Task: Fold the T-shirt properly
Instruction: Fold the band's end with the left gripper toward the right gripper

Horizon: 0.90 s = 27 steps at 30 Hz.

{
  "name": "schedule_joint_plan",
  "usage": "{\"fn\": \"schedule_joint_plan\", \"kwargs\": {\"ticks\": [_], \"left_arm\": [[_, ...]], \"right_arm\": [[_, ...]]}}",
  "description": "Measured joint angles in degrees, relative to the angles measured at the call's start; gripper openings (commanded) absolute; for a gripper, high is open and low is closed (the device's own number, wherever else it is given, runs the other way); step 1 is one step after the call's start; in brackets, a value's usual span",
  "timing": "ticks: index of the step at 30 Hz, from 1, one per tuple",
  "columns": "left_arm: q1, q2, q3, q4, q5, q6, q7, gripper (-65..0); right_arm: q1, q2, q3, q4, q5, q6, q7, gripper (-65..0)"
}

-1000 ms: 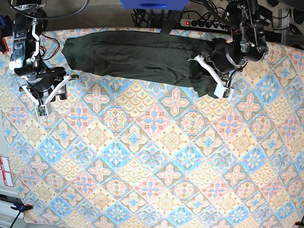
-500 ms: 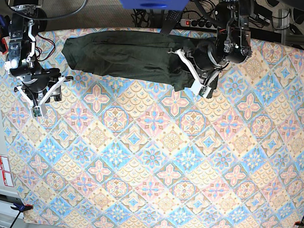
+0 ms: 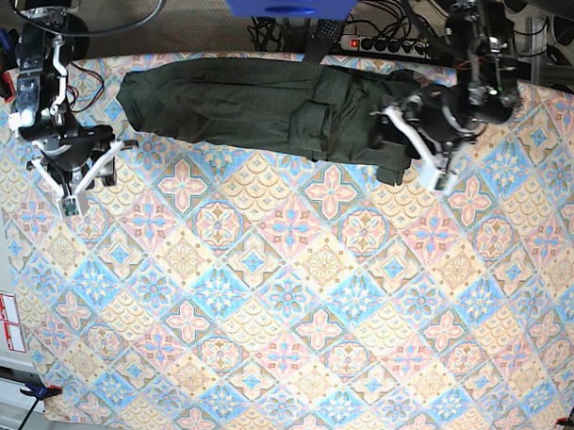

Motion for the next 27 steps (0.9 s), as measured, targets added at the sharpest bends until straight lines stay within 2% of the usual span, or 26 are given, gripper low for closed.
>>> {"fn": "schedule_joint_plan", "kwargs": {"ticks": [4,8,11,15,19,22,27], "left_arm": [[0.6,-4.0,-2.5,0.0,0.7,0.0,0.1,-27.4],[1.0,-5.7,-1.8,-3.4,0.2,-0.1,-0.1,-28.0],[0.0,-7.5,0.7,-9.3,0.5,0.0,0.0,-28.0],[-3.5,-8.2,4.5,-16.2,0.5,0.2,-0.7,-28.0],[-4.0,-8.7,7.8,-20.0,0.4,0.3,-6.5,-28.0],[-3.8,-9.2,10.5,-21.0,1.2,0.2,-8.4,-28.0],[-4.2,-9.0,12.5,-20.9,4.3,0.2,-9.2,-28.0]], "right_arm": [[-2.3,1.0,-0.4,-1.0,0.3,0.1,-0.2,-42.1],[-2.5,0.9,-0.4,-4.8,0.3,0.0,0.2,-41.6],[-2.8,0.8,-0.4,-8.5,0.4,0.0,-0.1,-38.1],[-2.8,0.8,-0.5,-10.8,0.3,0.0,-0.1,-35.8],[-2.6,0.7,-0.8,-11.2,0.4,0.0,-0.3,-35.5],[-2.7,0.6,-2.9,-11.4,0.4,0.0,-2.9,-35.4],[-2.2,0.5,-4.6,-14.8,6.4,0.0,-2.9,-35.4]]}}
